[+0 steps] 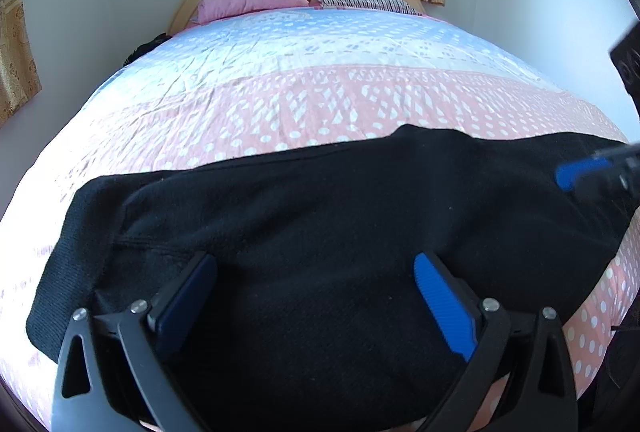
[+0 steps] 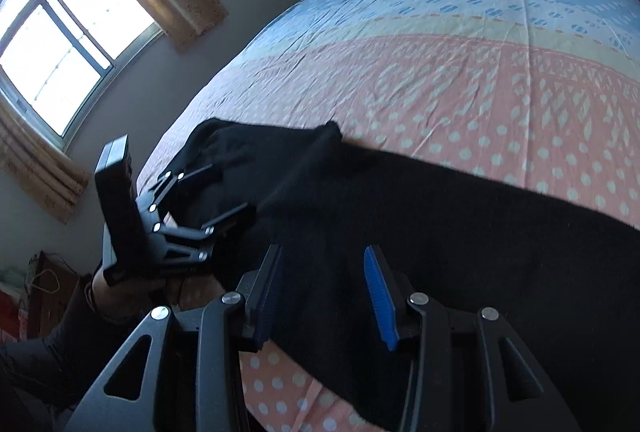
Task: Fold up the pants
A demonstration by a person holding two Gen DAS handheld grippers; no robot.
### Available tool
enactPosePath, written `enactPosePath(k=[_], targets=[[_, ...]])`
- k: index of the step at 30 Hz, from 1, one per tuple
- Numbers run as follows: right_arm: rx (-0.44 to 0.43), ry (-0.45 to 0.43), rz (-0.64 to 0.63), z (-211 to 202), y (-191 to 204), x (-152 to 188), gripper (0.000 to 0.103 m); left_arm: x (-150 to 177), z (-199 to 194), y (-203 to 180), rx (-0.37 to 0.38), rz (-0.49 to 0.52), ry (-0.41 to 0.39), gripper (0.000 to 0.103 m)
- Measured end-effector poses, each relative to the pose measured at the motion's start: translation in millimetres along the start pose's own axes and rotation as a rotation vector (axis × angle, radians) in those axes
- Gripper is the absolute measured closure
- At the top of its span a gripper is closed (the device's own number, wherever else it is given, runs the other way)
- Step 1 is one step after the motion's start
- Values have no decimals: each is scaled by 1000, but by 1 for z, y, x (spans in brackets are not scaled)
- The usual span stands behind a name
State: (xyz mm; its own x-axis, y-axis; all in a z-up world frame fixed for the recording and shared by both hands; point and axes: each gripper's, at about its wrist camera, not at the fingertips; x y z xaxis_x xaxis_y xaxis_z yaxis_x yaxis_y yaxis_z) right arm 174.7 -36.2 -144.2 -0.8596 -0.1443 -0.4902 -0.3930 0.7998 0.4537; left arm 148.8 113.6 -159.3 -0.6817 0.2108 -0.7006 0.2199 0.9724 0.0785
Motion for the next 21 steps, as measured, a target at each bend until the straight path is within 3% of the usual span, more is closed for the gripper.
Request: enactPosePath(k=[3,5,12,16,21], targets=[[49,43,-27,6,-3,29,60,0,1,1,0,-2,2,0],[57,4,-58,3,-3,43,59,-2,3,1,-3,-2,4,0],[33,-46,-26,-11,-9,49,59,-6,7,4,-2,-14,5,0],[63,-203,-11,-62,-22,50,60,-10,-5,6,-27,-64,-31,0],[201,-350,101,-132,-75,65,59,-32,-28,-13,26,-104,-141,0]])
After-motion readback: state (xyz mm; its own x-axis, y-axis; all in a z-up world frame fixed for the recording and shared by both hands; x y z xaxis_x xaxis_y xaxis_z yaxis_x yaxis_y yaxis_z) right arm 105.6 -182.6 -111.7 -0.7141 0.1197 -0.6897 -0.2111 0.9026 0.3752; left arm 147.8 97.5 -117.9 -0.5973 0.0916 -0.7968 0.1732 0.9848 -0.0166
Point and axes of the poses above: each gripper's, at about its wrist camera, not at the fingertips, and z roughly the way its jaws point, y to its left, x to its underside, and after that the axes turned 5 degrees about z, right-handed
